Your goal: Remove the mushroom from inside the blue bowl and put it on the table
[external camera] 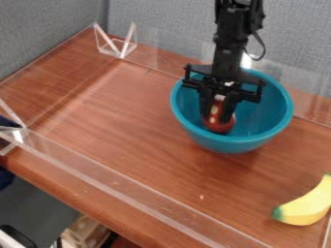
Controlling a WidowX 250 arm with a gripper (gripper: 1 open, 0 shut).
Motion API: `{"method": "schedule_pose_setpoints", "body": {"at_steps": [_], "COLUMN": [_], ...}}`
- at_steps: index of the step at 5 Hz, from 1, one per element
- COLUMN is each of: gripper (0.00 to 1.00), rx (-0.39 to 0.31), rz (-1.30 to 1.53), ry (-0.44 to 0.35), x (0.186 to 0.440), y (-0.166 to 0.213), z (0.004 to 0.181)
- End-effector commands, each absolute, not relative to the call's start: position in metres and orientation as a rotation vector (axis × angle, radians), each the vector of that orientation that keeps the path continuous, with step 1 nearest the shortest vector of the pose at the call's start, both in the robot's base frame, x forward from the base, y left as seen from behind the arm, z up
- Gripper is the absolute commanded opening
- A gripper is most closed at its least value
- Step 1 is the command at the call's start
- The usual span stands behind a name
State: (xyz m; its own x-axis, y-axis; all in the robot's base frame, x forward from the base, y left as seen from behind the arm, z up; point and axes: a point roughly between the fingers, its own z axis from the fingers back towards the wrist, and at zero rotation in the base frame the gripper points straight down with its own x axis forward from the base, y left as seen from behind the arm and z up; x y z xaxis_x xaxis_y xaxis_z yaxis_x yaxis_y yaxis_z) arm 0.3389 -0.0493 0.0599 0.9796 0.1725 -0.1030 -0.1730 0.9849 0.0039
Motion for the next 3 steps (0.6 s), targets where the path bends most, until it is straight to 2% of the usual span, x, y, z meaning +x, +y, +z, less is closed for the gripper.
{"method": "schedule_pose_setpoints", "body": {"at_steps": [1, 3], "gripper": [0.0, 0.0], "rx": [-0.028, -0.051], "rz": [0.187, 0.216], "ry": [0.037, 0.042], "x": [0.3508, 0.3534], "y": [-0.0543, -0.0634], "z": [0.0805, 0.08]}}
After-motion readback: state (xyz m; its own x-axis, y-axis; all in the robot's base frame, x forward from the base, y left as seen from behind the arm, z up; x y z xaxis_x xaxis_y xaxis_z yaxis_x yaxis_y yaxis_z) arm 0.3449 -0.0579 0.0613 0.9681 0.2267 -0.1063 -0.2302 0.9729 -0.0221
